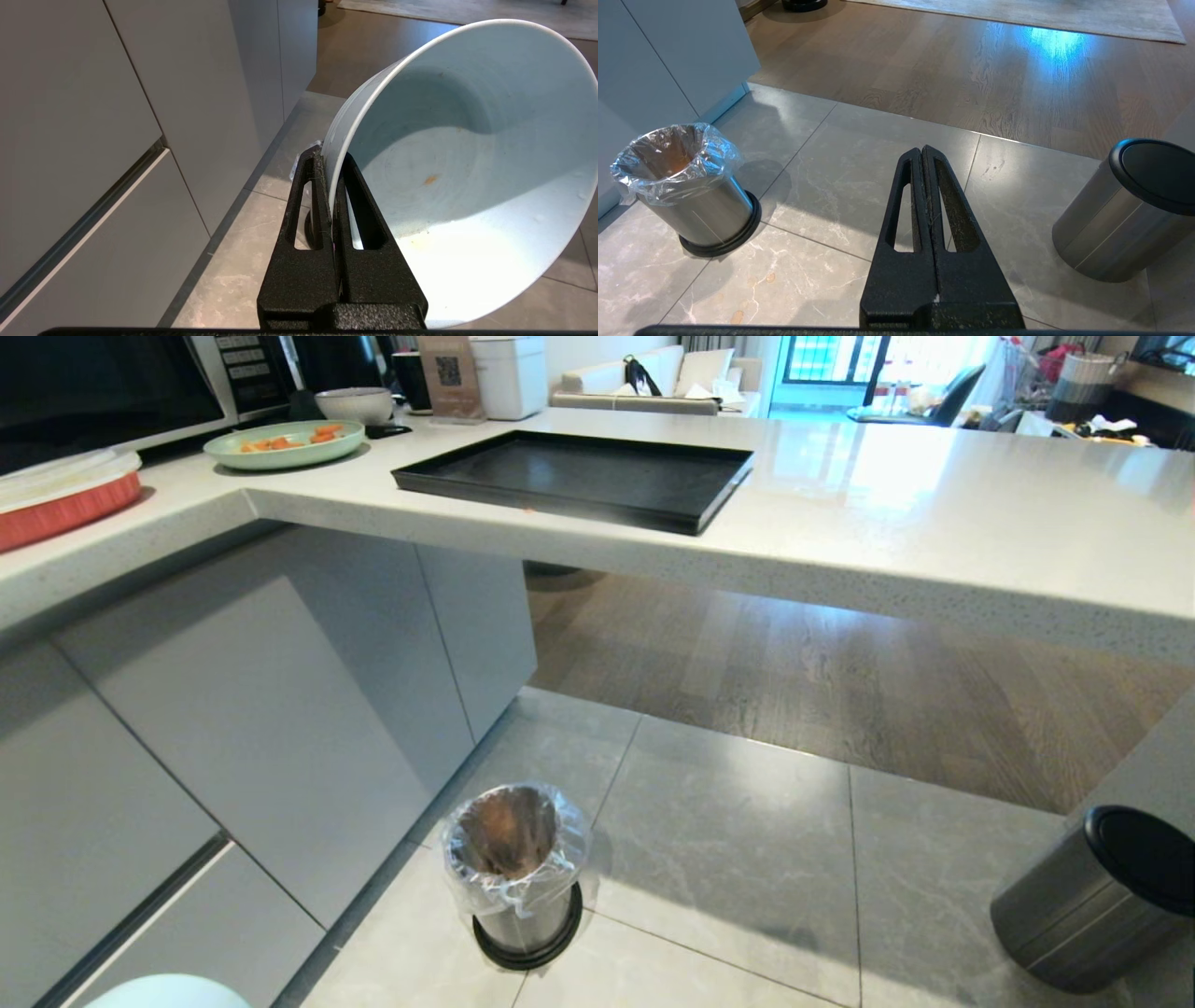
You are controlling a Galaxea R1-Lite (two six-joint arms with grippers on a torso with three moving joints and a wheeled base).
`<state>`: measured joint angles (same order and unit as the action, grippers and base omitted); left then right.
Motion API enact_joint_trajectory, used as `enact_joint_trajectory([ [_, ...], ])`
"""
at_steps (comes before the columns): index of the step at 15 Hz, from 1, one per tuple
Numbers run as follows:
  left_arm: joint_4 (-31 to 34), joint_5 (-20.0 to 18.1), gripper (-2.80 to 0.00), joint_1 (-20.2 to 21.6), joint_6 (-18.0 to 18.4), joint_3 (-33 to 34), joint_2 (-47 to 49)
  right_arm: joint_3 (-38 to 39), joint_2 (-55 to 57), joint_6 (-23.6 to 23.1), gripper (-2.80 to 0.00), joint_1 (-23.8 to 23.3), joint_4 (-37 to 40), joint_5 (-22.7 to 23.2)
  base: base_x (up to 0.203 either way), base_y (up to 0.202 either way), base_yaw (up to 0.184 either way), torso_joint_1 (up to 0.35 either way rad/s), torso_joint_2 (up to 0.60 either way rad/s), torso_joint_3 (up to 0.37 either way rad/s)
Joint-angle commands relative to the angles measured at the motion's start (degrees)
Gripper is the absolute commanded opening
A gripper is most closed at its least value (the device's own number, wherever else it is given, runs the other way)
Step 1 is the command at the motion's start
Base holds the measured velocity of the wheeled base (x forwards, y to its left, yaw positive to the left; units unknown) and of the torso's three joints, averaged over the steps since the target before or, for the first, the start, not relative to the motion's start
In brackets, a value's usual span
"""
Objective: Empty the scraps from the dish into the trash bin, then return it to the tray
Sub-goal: Put the bowl back to the table
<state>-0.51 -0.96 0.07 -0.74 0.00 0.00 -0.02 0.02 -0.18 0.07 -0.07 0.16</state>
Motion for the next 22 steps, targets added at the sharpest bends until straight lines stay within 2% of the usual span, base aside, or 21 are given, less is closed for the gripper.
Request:
enact_joint_trajectory([
  [1, 0.0, 0.0, -2.8, 0.0, 0.0, 0.0, 0.1, 0.0, 0.0, -0.1, -2.8, 0.0, 0.0, 0.0, 0.0, 0.0, 0.0, 0.0, 0.0, 0.0],
  [9, 0.0, 0.0, -2.8, 0.0, 0.0, 0.0, 0.1, -0.1, 0.0, -0.1, -2.8, 0.0, 0.0, 0.0, 0.0, 0.0, 0.0, 0.0, 0.0, 0.0],
  [17, 0.0, 0.0, -2.8, 0.0, 0.0, 0.0, 0.1, 0.0, 0.0, -0.1, -2.8, 0.0, 0.0, 0.0, 0.002, 0.006, -0.162, 0.004, 0.0, 0.003],
  [22, 0.0, 0.0, -2.8, 0.0, 0.0, 0.0, 0.1, -0.1, 0.0, 0.0, -2.8, 0.0, 0.0, 0.0, 0.001, 0.002, -0.033, -0.001, 0.0, 0.0],
])
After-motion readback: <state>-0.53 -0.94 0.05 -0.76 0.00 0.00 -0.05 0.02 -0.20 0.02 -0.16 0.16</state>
